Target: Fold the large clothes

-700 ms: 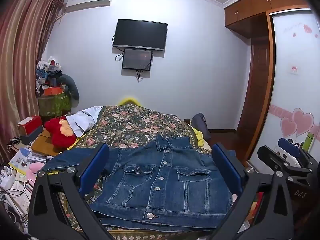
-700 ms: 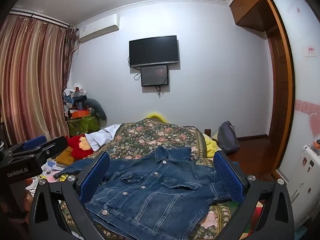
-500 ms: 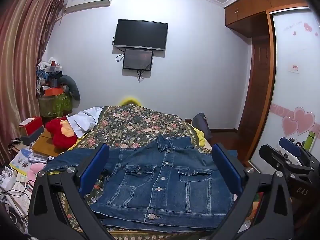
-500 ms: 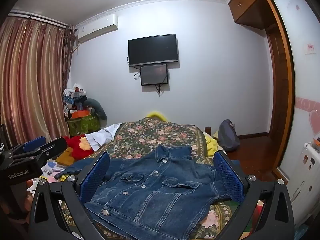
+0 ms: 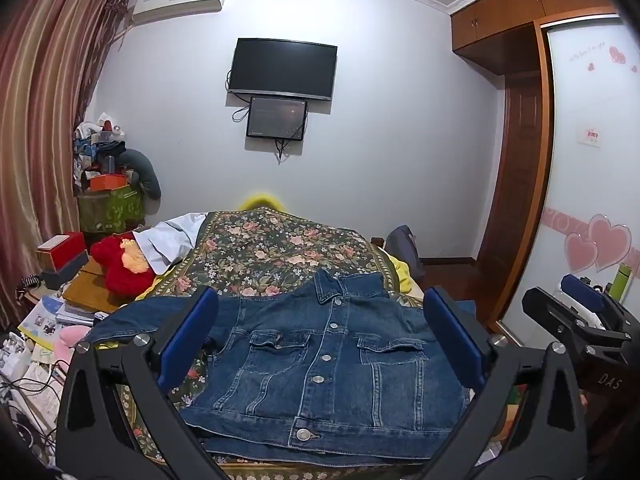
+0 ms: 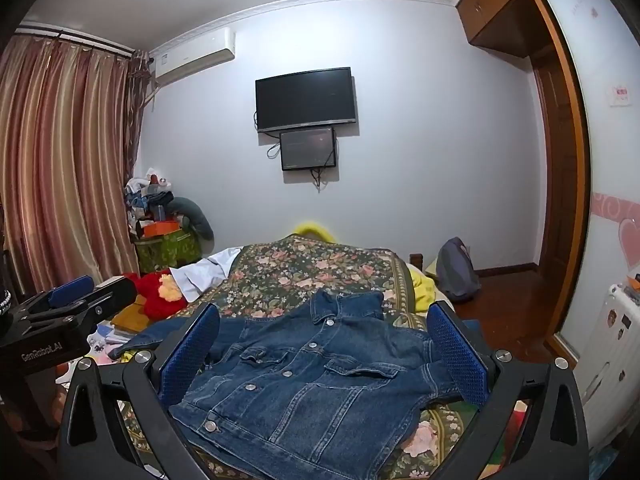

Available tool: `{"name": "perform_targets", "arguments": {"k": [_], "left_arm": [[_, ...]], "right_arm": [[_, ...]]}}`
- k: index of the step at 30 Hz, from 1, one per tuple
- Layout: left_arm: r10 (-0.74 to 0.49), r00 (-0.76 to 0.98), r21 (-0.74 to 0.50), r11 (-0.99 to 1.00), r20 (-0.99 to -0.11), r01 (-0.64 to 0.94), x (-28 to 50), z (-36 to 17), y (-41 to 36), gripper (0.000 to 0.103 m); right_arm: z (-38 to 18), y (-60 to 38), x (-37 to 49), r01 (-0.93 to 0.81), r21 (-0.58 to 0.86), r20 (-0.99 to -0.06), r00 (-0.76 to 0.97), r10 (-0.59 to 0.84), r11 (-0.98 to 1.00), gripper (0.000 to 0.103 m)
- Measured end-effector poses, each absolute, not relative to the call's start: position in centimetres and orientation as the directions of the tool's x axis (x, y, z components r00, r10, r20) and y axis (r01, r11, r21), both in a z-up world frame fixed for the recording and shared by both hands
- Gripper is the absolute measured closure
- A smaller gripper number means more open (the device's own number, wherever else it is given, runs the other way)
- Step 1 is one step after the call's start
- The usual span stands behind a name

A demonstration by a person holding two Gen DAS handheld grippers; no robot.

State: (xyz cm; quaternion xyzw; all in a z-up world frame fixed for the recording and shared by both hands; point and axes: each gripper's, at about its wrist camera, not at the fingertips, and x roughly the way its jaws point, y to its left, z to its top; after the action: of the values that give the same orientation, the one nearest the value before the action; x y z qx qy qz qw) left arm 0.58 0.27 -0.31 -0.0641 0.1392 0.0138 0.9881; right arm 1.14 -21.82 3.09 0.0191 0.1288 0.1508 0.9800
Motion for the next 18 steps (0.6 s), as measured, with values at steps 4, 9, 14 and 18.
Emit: {"name": "perform_targets", "arguments": {"k": [4,9,14,18], "left_arm": [[0.008,0.961,-0.128,0.991,-0.275,-0.045,0.71,-0.22,0.41,0.000],[0.008,0.961,-0.127,0.991,-0.277,-0.045,0.70,-0.09,0.47,0.000],[0.012,0.961,-0.120,0.992,-0.278,-0.047,0.71,-0.07,0.38,0.000],[0.011,0.962,-0.121,0.992,-0.273,-0.046,0.73,0.02,0.25,0.000]], "right_arm": [[2.76,-21.50,1.11,-0.294,0.071,-0.246,0.921,0.302,0.953,0.000],[2.80,-21.63,1.19,-0.293,0.076,-0.248,0.920,0.303,0.953,0.000],[2.86,-21.68,1.24,-0.291,0.079,-0.250,0.920,0.302,0.953,0.000],[2.87,-21.70,1.27,-0.291,0.077,-0.250,0.920,0.301,0.954,0.000]]}}
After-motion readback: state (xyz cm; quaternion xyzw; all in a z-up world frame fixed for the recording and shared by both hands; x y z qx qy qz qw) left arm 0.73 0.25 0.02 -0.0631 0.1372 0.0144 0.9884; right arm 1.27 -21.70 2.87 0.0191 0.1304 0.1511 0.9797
